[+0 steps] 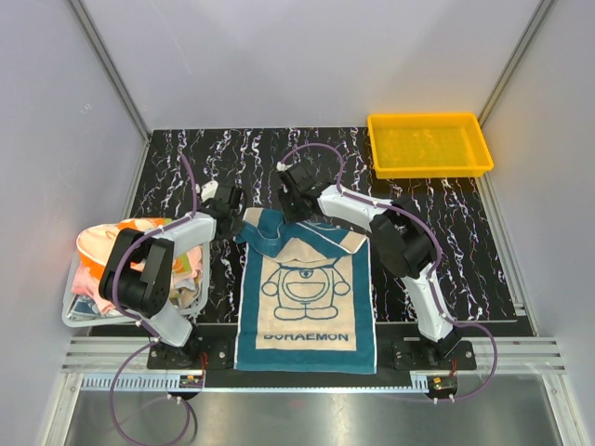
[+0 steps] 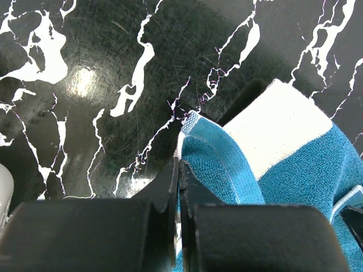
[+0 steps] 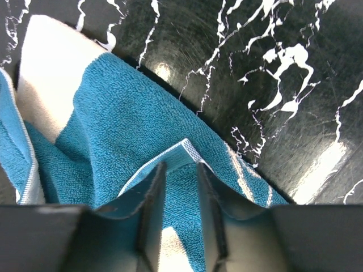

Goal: Fold and stack the towels
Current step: Flatten out the crumpled towel

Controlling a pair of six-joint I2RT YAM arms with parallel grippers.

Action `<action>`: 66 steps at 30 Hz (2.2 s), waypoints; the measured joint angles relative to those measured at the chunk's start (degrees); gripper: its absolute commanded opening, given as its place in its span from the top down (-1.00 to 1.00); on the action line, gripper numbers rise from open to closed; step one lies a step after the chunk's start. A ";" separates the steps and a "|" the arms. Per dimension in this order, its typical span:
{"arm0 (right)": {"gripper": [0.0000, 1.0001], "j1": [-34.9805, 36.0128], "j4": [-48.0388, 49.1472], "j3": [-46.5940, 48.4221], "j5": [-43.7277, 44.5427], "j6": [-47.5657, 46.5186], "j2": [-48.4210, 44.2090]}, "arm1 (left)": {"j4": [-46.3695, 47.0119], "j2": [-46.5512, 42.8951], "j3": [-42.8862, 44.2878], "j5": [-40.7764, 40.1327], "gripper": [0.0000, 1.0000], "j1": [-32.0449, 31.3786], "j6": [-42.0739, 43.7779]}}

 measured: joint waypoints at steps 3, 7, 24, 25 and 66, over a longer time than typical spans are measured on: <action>0.59 0.00 -0.26 0.00 0.39 0.22 0.33 | -0.02 0.00 0.11 0.00 1.00 0.00 0.00; 0.77 0.00 -0.59 0.00 0.90 0.52 0.57 | -0.04 0.00 0.13 0.00 1.00 0.00 0.02; 0.14 -0.22 -2.75 2.23 0.98 1.97 0.52 | -0.39 0.00 0.61 0.09 1.00 0.00 1.33; 0.10 -0.22 -2.93 2.71 1.01 2.14 0.52 | -0.39 0.00 0.61 0.09 1.00 0.00 1.33; 0.98 -0.35 -10.14 6.71 9.33 5.51 -0.48 | -1.49 1.73 3.96 0.68 1.00 0.00 2.23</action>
